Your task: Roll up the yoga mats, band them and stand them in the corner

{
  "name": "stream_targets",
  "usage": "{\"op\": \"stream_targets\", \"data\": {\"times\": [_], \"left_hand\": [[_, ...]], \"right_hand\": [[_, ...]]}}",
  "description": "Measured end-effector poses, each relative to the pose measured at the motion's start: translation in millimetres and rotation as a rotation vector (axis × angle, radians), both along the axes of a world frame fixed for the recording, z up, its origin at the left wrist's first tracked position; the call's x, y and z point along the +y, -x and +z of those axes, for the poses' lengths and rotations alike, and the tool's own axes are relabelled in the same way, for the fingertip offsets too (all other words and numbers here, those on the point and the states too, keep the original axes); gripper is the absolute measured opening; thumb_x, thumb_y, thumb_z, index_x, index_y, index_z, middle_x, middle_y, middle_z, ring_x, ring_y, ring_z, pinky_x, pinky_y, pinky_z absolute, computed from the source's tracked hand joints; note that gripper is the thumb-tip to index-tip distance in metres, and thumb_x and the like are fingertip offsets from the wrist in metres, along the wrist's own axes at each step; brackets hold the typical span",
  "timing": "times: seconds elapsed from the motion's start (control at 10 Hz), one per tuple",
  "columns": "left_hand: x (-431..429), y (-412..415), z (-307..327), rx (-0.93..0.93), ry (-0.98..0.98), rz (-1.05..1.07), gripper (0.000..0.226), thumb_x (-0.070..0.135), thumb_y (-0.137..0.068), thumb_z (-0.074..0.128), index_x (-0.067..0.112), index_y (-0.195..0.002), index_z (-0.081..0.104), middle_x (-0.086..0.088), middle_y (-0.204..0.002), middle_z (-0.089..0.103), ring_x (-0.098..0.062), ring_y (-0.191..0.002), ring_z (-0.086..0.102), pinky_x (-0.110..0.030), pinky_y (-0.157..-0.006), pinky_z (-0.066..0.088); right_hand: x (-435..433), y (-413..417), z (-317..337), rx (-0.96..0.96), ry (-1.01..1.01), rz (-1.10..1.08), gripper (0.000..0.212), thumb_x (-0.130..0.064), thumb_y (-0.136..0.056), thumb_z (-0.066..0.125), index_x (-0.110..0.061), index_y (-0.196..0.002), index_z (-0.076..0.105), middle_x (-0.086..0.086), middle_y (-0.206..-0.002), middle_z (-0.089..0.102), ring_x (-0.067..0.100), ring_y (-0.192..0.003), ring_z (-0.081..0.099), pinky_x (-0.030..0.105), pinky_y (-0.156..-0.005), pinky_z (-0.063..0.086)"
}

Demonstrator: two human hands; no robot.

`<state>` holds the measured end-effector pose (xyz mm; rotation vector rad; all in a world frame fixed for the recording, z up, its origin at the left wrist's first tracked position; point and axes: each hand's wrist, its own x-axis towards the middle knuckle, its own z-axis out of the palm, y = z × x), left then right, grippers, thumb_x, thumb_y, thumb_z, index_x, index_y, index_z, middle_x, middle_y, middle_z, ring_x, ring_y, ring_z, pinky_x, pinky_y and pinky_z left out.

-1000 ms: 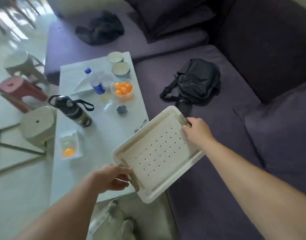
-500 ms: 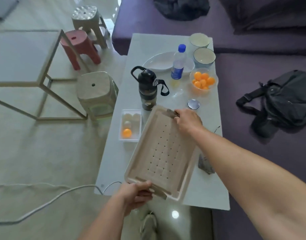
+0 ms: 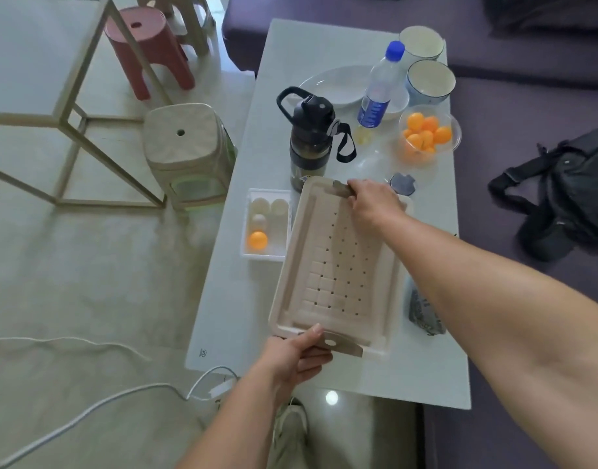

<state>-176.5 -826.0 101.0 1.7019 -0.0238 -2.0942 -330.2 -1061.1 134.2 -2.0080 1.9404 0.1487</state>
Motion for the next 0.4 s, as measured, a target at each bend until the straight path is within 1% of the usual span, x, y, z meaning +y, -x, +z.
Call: {"op": "stream_targets", "data": {"times": [0.1, 0.2, 0.3, 0.4], "left_hand": [[2, 5, 2, -0.016, 0.001, 0.022, 0.033, 0.025, -0.088, 0.074, -0.005, -0.102, 0.072, -0.025, -0.099, 0.074, -0.029, -0.091, 0.075, -0.034, -0.078, 0.056], [0, 9, 12, -0.045, -0.006, 0.021, 0.035, 0.029, -0.087, 0.075, -0.002, -0.103, 0.071, -0.018, -0.092, 0.076, -0.029, -0.089, 0.075, -0.036, -0.077, 0.056], [4, 12, 23, -0.051, -0.032, -0.066, 0.035, 0.037, -0.088, 0.074, 0.010, -0.109, 0.067, -0.016, -0.093, 0.077, -0.029, -0.088, 0.076, -0.038, -0.081, 0.056], [18, 27, 52, -0.071, -0.061, -0.098, 0.028, 0.034, -0.096, 0.065, 0.010, -0.110, 0.065, -0.011, -0.092, 0.078, -0.025, -0.083, 0.076, -0.031, -0.072, 0.053]], "right_hand": [[4, 0, -3, -0.053, -0.053, 0.071, 0.036, -0.010, -0.100, 0.041, -0.021, -0.130, 0.056, 0.008, -0.125, 0.055, 0.032, -0.118, 0.052, 0.036, -0.085, 0.036], [15, 5, 4, -0.124, -0.107, 0.091, 0.049, -0.013, -0.101, 0.037, -0.032, -0.145, 0.048, 0.003, -0.129, 0.051, 0.030, -0.124, 0.049, 0.038, -0.088, 0.038], [36, 20, 23, -0.201, -0.126, 0.047, 0.045, -0.024, -0.104, 0.042, -0.029, -0.149, 0.045, 0.001, -0.147, 0.045, 0.026, -0.135, 0.043, 0.041, -0.103, 0.039], [75, 40, 55, -0.304, -0.140, -0.036, 0.044, -0.030, -0.105, 0.047, -0.022, -0.148, 0.046, 0.002, -0.154, 0.041, 0.025, -0.138, 0.042, 0.043, -0.112, 0.037]]}}
